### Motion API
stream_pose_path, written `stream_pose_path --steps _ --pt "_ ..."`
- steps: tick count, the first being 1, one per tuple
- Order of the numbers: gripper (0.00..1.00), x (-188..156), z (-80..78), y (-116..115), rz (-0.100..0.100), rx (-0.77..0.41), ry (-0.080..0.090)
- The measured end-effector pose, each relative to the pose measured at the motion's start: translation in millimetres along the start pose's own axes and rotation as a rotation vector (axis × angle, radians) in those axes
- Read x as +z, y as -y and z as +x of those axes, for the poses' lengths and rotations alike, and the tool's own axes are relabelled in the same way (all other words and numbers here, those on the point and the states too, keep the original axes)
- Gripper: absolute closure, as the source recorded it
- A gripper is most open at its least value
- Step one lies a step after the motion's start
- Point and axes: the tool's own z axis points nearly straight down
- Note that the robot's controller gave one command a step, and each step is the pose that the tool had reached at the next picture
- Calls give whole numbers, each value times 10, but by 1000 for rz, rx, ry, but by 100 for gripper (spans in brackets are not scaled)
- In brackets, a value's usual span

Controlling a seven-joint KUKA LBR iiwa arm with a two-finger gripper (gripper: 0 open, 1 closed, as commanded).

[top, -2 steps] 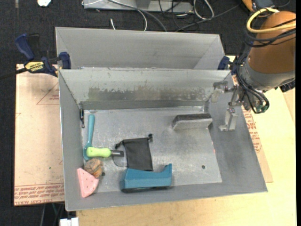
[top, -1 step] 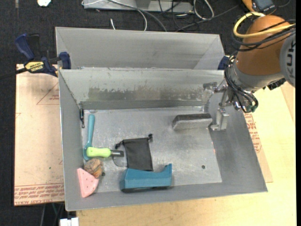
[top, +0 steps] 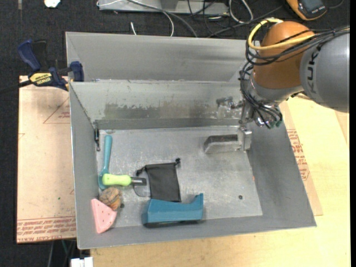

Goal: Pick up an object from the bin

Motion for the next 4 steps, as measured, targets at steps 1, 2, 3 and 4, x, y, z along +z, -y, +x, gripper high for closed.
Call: stream_pose_path --steps 1,2,3,4 --pt "100 772 165 -5 0 422 -11" --pt "100 771 165 -5 1 422 -11" --pt "100 159 150 15 -1 461 -14" --pt "100 -467 288 279 0 439 -13"
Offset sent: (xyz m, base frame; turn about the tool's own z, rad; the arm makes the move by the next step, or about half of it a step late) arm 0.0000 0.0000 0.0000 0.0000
